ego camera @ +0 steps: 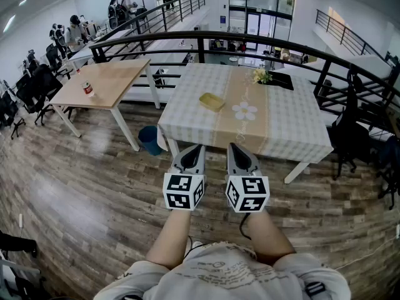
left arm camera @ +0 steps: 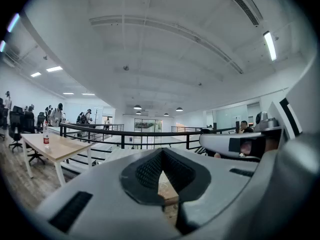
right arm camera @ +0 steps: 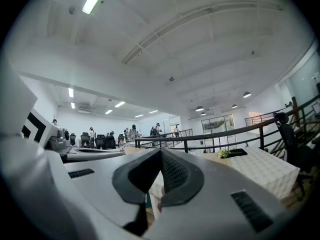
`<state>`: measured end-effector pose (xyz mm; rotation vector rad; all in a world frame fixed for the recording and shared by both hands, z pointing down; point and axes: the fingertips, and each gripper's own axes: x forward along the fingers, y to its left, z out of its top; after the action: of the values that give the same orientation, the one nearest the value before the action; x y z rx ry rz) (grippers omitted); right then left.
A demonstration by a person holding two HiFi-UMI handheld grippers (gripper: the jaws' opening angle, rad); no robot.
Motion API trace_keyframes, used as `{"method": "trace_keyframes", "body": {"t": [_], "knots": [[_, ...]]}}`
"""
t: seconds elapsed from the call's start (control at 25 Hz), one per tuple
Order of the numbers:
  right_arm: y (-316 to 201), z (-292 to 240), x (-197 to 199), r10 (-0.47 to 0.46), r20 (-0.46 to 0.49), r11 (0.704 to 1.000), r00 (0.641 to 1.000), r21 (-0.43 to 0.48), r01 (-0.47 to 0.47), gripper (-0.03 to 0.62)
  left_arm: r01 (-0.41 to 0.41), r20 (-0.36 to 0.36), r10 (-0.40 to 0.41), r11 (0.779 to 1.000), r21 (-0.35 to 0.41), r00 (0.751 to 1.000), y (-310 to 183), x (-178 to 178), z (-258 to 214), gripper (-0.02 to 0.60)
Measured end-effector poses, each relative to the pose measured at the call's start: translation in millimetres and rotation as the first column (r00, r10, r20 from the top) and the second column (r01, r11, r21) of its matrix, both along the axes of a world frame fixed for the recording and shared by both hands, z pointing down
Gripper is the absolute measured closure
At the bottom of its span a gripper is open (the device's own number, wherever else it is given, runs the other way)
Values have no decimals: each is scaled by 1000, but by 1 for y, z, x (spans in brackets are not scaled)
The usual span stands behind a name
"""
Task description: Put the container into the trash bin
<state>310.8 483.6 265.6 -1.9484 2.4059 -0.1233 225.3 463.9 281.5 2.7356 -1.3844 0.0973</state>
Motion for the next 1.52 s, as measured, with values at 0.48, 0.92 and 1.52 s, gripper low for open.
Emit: {"method": "trace_keyframes", "body": {"t": [0.48,0.92,1.52], "knots": [[-8,1,-17,-5,70,1000,998,16,4,592,-25,8,25,1000,-4,1000,-6,-16,3,578],[-21,11,-50,26,83,999,996,18,-28,592,-66,1,66,998,-12,998,-22,-47,14,578],[-71,34,-62,36,106,999,994,-11,-35,592,-80,1,80,996,-36,997,-69,-60,33,578]]}}
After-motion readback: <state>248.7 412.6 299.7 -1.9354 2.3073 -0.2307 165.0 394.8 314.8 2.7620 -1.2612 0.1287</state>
